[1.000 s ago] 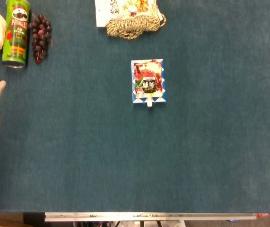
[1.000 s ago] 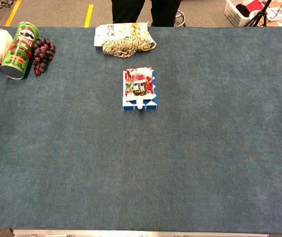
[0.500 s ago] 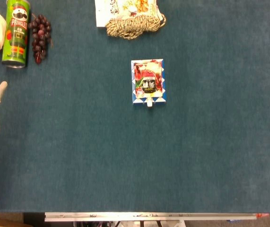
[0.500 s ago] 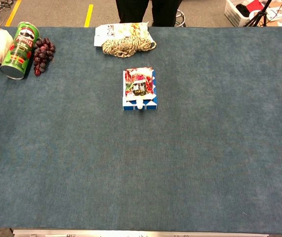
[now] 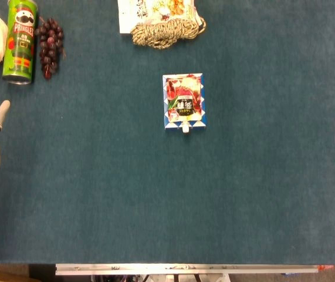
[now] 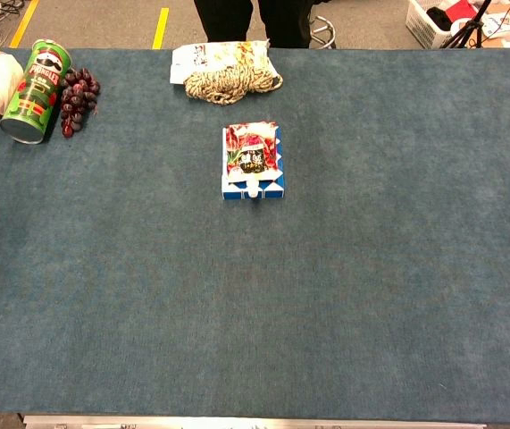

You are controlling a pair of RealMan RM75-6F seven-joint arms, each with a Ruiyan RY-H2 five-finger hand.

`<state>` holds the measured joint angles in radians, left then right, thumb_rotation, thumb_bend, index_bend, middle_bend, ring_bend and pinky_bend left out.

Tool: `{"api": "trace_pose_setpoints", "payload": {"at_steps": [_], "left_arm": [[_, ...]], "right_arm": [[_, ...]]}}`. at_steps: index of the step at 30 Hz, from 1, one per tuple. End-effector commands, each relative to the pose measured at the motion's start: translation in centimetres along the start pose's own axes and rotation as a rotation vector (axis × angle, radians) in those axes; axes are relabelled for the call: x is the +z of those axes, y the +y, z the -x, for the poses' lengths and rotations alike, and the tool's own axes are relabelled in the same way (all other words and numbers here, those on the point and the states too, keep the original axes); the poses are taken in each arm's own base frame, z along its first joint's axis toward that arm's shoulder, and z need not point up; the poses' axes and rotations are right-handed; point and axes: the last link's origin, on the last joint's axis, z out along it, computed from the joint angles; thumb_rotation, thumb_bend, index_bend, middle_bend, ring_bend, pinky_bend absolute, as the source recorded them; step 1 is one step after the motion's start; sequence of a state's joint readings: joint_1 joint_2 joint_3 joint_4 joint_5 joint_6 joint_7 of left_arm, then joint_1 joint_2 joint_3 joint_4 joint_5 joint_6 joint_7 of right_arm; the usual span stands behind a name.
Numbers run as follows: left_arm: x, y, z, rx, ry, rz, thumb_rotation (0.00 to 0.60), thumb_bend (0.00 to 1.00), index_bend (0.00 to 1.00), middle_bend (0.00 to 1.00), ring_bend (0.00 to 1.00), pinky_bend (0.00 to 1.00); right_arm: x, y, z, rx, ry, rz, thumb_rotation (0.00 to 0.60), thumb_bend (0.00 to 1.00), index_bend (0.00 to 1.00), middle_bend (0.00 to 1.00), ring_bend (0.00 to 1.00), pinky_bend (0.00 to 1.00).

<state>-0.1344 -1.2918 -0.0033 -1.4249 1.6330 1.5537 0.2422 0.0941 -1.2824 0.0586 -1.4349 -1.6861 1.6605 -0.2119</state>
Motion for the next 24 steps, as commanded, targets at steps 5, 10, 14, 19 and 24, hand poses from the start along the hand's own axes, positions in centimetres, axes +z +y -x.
{"api": "trace_pose_setpoints", "payload": {"at_steps": [5, 10, 14, 19, 24], "left_arm": [[0.0, 0.0, 0.0, -0.001, -0.004, -0.001, 0.6, 0.88, 0.0, 0.0, 0.1, 0.86], [0.0, 0.0, 0.1, -0.001, -0.006, -0.001, 0.6, 0.88, 0.0, 0.0, 0.1, 0.86], [0.0, 0.1, 0.1, -0.004, -0.009, 0.001, 0.6, 0.88, 0.0, 0.0, 0.1, 0.86], [0.0, 0.3, 0.0, -0.021, -0.009, 0.014, 0.6, 0.88, 0.0, 0.0, 0.1, 0.86], [-0.2, 0.6, -0.1, -0.075, -0.034, 0.061, 0.6, 0.88, 0.0, 0.0, 0.1, 0.86]], "right_arm": [[0.0, 0.0, 0.0, 0.018, 0.011, -0.014, 0.6, 1.0, 0.0, 0.0, 0.2, 0.98], [0.1, 0.0, 0.1, 0.022, 0.007, -0.01, 0.6, 1.0, 0.0, 0.0, 0.2, 0.98], [0.2, -0.1, 0.2, 0.046, -0.001, -0.017, 0.6, 1.0, 0.0, 0.0, 0.2, 0.98], [0.3, -0.6, 0.3, 0.123, -0.012, -0.069, 0.6, 1.0, 0.0, 0.0, 0.2, 0.98], [0.4, -1.2, 0.4, 0.266, -0.069, -0.138, 0.6, 1.0, 0.0, 0.0, 0.2, 0.98]]}}
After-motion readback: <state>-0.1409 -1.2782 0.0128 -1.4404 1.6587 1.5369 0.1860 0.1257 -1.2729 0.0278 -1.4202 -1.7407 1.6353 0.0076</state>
